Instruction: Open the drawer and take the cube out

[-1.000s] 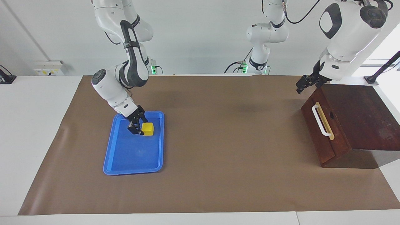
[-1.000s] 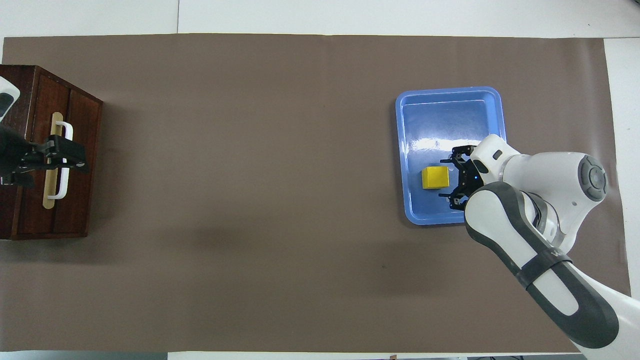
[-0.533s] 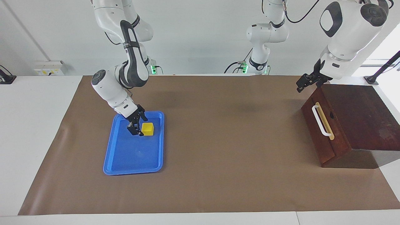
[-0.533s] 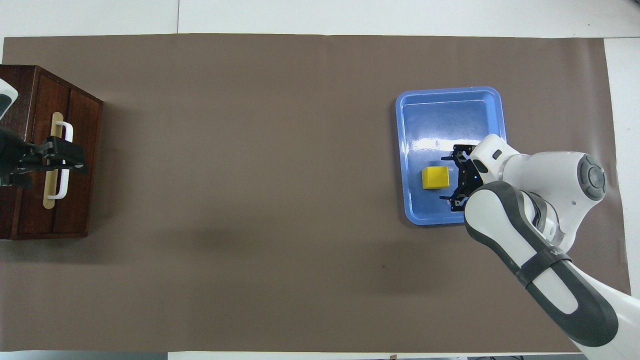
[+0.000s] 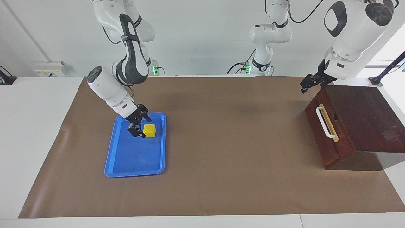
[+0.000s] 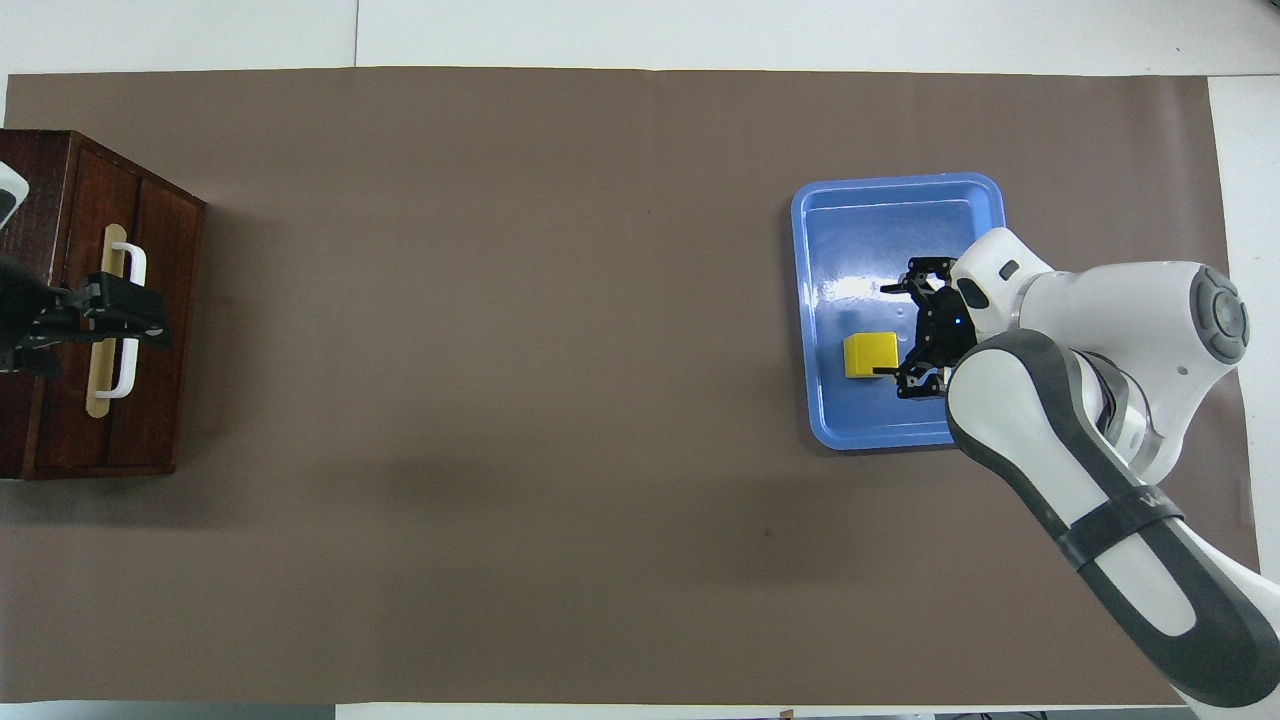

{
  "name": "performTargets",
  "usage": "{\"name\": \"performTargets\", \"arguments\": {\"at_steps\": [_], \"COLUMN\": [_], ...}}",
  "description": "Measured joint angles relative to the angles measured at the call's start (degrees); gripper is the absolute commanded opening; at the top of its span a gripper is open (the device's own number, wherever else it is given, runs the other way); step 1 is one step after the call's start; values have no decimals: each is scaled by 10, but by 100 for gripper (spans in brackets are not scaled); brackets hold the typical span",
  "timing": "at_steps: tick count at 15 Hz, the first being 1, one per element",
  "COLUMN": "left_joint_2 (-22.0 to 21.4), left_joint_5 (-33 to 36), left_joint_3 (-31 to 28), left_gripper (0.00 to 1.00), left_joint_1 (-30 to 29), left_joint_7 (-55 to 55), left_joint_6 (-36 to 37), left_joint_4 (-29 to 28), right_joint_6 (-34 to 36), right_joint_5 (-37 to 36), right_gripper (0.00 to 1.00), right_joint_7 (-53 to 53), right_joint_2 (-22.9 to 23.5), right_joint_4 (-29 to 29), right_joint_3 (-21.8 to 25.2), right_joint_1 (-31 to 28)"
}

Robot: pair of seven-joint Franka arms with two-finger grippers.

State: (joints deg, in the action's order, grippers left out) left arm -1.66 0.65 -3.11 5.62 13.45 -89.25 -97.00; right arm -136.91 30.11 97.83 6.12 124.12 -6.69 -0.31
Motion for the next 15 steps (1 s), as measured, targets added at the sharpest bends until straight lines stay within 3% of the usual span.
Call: {"name": "performTargets", "arguments": {"at_steps": [7,15], "left_joint_2": [0,0], "left_joint_5": [0,0], "left_joint_3": [0,0], "left_gripper": [100,100], "left_joint_1": [0,0], "left_joint_7": [0,0], "left_joint_6": [0,0], "left_joint_4": [0,0], "right_joint_6": [90,265], "right_joint_5": [-91,-195], "right_gripper": [100,100], "right_joint_7": [-158,-502], "right_joint_2": [-25,-109], "right_joint_4": [-78,-145], "right_joint_3": [0,5], "right_joint_1": [0,-3]}}
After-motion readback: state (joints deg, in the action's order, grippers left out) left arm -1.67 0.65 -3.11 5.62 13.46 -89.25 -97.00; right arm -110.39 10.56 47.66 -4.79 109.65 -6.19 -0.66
